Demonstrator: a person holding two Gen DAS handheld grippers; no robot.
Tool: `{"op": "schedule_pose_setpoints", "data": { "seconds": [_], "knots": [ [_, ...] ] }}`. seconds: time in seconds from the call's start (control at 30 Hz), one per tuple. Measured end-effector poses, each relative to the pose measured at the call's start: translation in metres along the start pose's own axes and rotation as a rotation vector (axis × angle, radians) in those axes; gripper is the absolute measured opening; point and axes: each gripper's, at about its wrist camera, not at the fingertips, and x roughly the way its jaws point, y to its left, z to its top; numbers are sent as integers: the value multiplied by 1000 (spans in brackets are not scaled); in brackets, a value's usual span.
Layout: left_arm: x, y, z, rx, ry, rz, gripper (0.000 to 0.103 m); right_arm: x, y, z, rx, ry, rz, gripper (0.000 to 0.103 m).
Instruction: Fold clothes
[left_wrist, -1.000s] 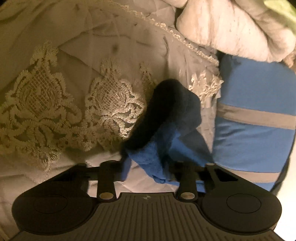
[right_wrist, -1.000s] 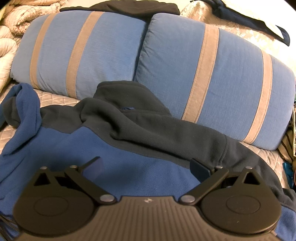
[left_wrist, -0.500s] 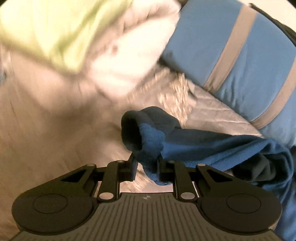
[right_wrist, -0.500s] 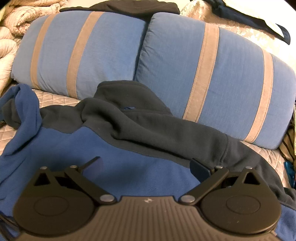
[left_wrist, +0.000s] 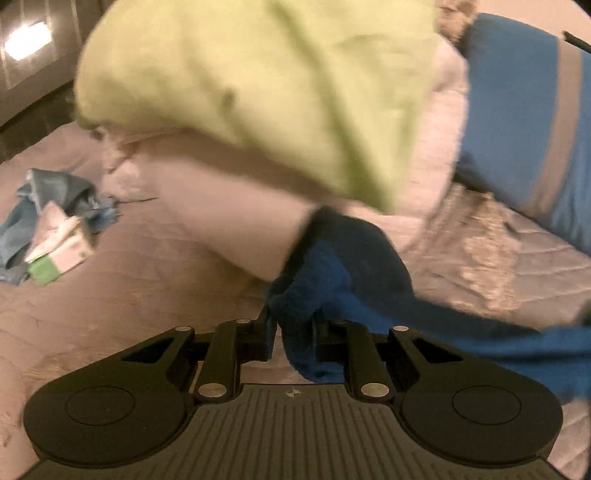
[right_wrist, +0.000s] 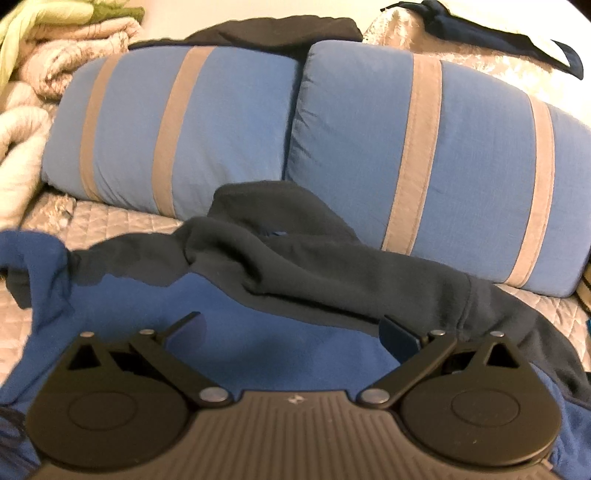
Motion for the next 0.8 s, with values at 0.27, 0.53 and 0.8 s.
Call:
{"op": "schedule_pose_setpoints", "data": {
  "seconds": [0.27,0.53,0.8],
  "knots": [
    [2,48,-10,1,2,67,17,-5,-21,3,151,3,80,103],
    [27,58,-35,-25,86,95,18,0,-20,0,147,31,65,103],
    [50,73,-86,-119,162,72,26,5,-25,-1,171,58,57,103]
  ]
}}
